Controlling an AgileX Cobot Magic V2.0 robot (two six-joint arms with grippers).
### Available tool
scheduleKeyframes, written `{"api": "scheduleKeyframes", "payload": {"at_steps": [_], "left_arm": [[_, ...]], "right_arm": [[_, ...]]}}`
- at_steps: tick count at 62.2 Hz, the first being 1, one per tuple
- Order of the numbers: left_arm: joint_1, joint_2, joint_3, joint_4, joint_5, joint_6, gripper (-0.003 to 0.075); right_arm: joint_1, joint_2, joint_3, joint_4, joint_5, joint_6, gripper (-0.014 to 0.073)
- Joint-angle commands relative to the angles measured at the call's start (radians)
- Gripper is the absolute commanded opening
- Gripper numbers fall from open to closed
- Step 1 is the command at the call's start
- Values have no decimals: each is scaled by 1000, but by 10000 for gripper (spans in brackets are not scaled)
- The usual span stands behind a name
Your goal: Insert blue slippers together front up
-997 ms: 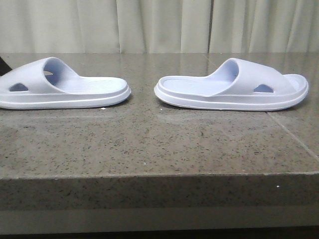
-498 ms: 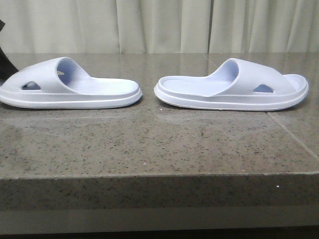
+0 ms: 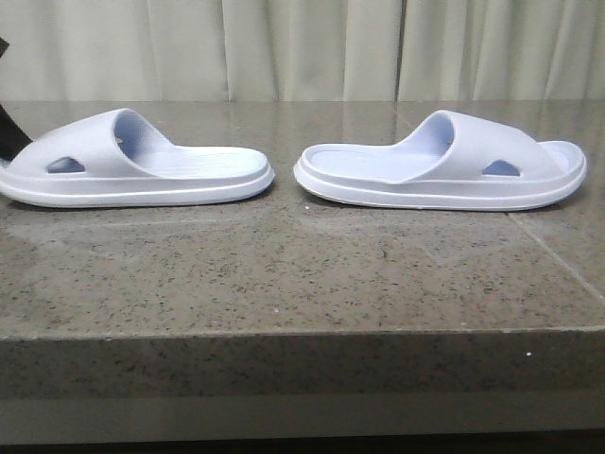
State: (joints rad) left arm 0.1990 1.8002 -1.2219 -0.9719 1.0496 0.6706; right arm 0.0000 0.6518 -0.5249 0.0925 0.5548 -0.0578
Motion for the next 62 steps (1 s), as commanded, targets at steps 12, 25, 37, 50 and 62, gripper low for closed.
{"api": "scheduleKeyframes", "payload": {"at_steps": [12,25,37,50,62], "left_arm": [[-10,-205,39,-182,112,138,-20],[-12,-323,164,-243,99,196,-20],[-14,-335,189,-243,81,200,-20],[-19,-335,189,-243,76,200,-20],[-19,-335,189,-243,76,200,-20]], "right_arm": [[-3,9,-37,-12,-57,-1,542],[-3,9,-37,-12,-57,-1,542],[-3,9,-37,-12,-57,-1,542],[-3,9,-37,-11,-60,-1,542],[-3,9,-37,-9,-59,-1,542]]}}
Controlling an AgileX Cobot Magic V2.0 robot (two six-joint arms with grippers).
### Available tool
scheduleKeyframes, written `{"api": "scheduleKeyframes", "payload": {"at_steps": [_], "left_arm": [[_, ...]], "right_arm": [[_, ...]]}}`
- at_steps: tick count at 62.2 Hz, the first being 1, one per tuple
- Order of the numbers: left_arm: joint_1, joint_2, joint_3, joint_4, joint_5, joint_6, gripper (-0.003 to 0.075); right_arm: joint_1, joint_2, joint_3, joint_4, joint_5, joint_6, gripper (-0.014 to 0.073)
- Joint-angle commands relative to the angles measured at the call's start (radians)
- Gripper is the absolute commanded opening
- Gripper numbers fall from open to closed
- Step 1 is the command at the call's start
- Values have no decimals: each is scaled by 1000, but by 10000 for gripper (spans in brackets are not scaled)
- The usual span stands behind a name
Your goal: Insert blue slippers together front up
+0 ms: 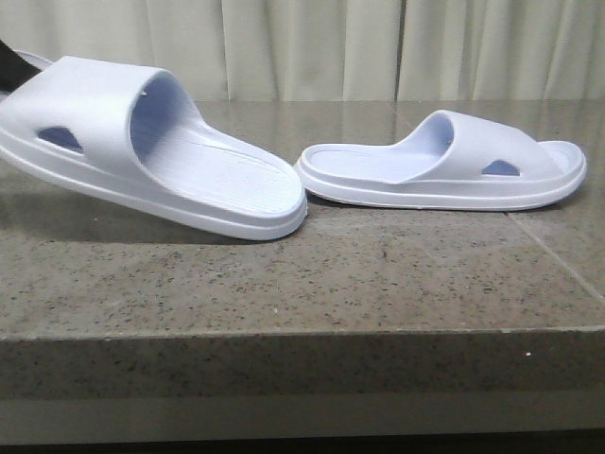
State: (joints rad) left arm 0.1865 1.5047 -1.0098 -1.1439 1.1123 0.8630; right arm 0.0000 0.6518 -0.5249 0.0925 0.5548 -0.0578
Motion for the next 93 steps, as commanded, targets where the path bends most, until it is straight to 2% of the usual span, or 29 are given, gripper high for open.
{"api": "scheduleKeyframes", "payload": {"at_steps": [1,26,38,49,52,58,65,72,78,93], "left_arm": [[-7,-40,-24,-71,13,8,-20],[-7,-40,-24,-71,13,8,-20],[-7,-40,-24,-71,13,8,-20],[-7,-40,-24,-71,13,8,-20],[-7,-40,-24,-71,13,8,-20],[-7,-40,-24,-71,13,8,-20],[-7,-40,-24,-71,13,8,-20],[-7,-40,-24,-71,13,8,-20],[-7,-40,-24,-71,13,8,-20],[-7,-40,-24,-71,13,8,-20]], "right_arm": [[-3,9,-37,-9,-59,-1,542],[-3,24,-59,25,-93,33,540],[-3,198,-206,35,70,74,540],[-37,366,-333,74,106,64,540],[-78,408,-368,126,123,30,540],[-161,470,-416,286,175,-122,540],[-281,552,-449,595,245,-364,540],[-343,629,-453,817,321,-559,540],[-358,690,-453,928,349,-650,539],[-358,829,-453,1095,343,-783,539]]}}
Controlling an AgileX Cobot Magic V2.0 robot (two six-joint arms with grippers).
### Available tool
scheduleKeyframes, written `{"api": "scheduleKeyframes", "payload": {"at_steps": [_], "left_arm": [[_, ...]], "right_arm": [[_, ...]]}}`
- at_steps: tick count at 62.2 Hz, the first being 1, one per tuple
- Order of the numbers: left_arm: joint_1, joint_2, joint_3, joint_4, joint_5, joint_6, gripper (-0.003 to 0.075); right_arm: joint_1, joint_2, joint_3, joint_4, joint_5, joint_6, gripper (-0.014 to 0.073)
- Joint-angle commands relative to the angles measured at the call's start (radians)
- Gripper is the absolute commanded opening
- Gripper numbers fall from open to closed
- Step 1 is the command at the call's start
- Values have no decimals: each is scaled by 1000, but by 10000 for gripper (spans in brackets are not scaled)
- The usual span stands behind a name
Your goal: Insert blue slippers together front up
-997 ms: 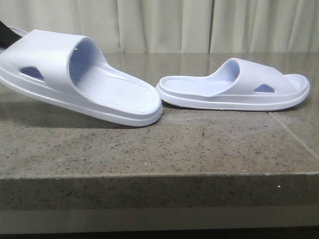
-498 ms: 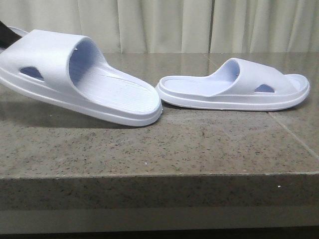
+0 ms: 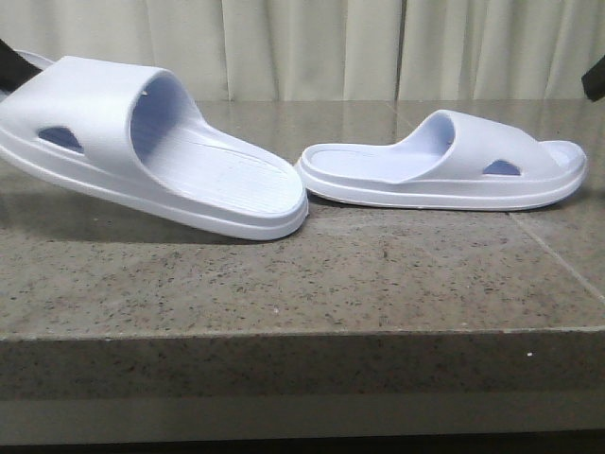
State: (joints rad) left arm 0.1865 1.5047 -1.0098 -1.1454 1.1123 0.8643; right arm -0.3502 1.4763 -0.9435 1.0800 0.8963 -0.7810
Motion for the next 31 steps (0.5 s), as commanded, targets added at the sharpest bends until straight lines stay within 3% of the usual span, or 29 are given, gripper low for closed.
{"api": "scheduleKeyframes", "payload": {"at_steps": [1,31], "left_arm": [[-7,-40,-24,-69,13,6,-20],[-7,-40,-24,-69,13,6,-20]], "right_arm": [[-7,14,-34,118,0,-70,539],[26,153,-46,139,-41,-121,539]]}}
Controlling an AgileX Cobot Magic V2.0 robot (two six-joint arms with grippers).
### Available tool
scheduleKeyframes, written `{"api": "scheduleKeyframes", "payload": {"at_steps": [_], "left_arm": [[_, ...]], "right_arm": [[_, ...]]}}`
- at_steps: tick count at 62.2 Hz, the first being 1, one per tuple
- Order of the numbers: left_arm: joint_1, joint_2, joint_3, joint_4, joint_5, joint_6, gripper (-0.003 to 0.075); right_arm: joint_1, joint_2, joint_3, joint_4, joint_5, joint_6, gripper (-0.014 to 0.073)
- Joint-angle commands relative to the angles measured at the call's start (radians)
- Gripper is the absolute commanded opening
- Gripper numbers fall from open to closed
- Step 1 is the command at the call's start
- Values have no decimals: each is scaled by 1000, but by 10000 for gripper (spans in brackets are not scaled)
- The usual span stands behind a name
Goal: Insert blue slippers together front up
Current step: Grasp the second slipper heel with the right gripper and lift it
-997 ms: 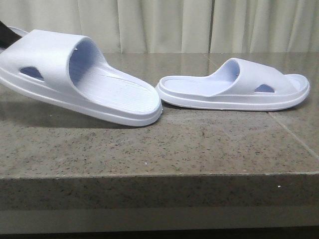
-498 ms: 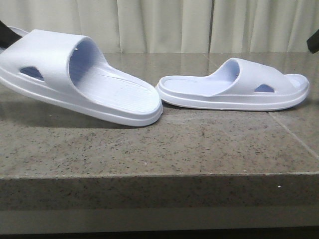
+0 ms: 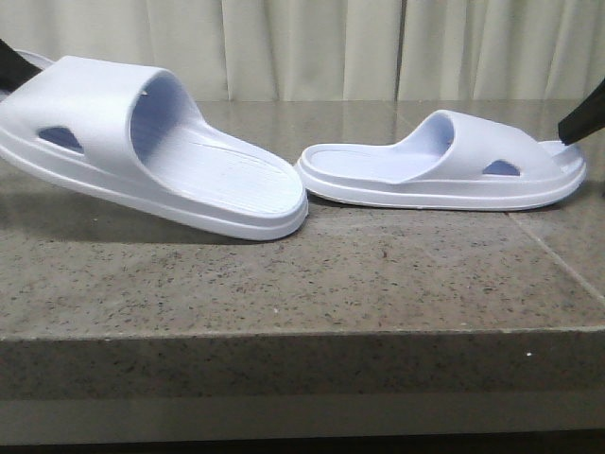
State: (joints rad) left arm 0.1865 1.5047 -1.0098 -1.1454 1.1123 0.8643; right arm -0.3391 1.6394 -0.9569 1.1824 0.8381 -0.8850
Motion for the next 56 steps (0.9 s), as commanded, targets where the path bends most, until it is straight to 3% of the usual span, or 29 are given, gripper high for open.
{"api": "scheduleKeyframes", "payload": {"at_steps": [1,10,18,28,51,56], "left_arm": [[-7,-40,-24,-69,13,6,-20],[-7,-40,-24,-69,13,6,-20],[-7,-40,-24,-69,13,6,-20],[-7,-40,-24,-69,13,6,-20],[-7,-40,-24,-69,13,6,-20],[-7,-40,-24,-69,13,6,-20]], "right_arm": [[22,-6,-35,36,17,-17,539],[64,15,-38,32,17,-17,509],[92,16,-38,19,6,-17,330],[93,16,-38,18,9,-17,190],[95,17,-38,18,21,-17,176],[106,17,-38,18,23,-17,137]]}}
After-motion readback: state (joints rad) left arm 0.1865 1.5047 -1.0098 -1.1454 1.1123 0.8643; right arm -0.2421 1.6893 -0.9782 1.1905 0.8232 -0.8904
